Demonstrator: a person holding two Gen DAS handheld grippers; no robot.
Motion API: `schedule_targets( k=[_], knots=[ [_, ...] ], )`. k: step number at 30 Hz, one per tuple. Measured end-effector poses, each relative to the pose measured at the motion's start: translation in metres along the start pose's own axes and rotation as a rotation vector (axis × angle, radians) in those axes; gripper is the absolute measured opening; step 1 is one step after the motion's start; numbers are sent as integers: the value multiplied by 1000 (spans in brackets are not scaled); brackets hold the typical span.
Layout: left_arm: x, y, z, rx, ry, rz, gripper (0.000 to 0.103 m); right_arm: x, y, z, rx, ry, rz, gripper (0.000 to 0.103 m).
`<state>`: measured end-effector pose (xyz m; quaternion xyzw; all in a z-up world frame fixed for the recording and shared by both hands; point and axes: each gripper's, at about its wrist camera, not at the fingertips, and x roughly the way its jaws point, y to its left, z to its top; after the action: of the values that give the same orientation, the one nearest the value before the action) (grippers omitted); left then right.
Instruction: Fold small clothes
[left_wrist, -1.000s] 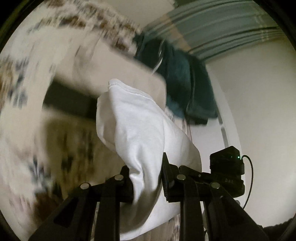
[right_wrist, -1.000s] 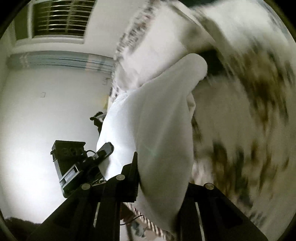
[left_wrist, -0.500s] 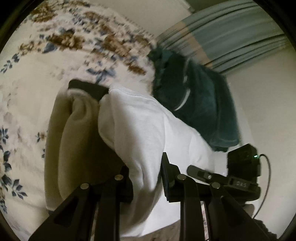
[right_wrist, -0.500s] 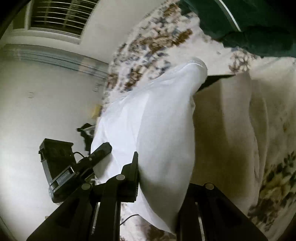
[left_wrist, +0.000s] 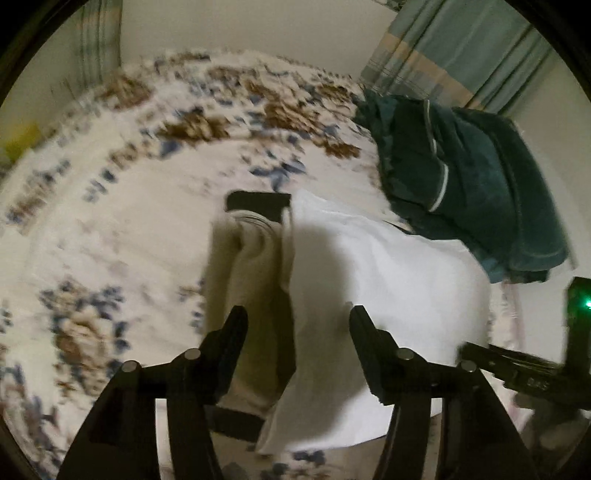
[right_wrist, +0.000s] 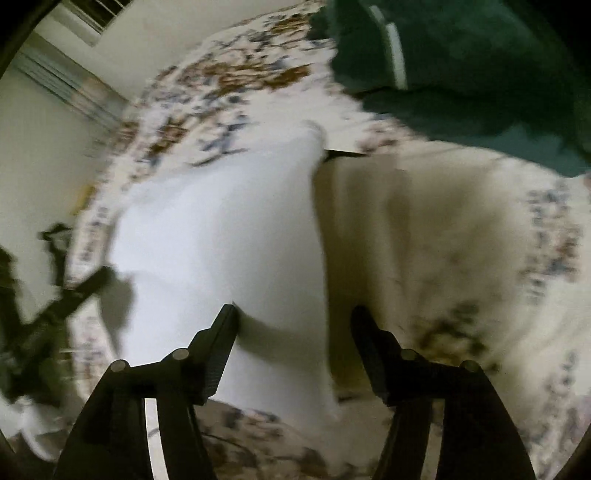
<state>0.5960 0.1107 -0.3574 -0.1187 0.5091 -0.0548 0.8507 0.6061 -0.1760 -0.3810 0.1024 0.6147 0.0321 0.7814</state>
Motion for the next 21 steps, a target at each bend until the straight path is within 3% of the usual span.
schedule_targets(
  k=[2, 4, 10, 21],
  knots=[
    [-7, -7, -5, 28, -15, 51, 103, -13, 4, -12, -19, -26, -118, 94],
    [-20, -17, -16, 55, -30, 91, 103, -25, 5, -22, -27, -33, -176, 102],
    [-64, -39, -38, 71, -50, 145, 103, -83, 18, -56, -53, -125, -315, 102],
    [-205, -91, -90, 131, -153, 177, 103, -247, 39, -146, -44, -278, -339, 102]
  ],
)
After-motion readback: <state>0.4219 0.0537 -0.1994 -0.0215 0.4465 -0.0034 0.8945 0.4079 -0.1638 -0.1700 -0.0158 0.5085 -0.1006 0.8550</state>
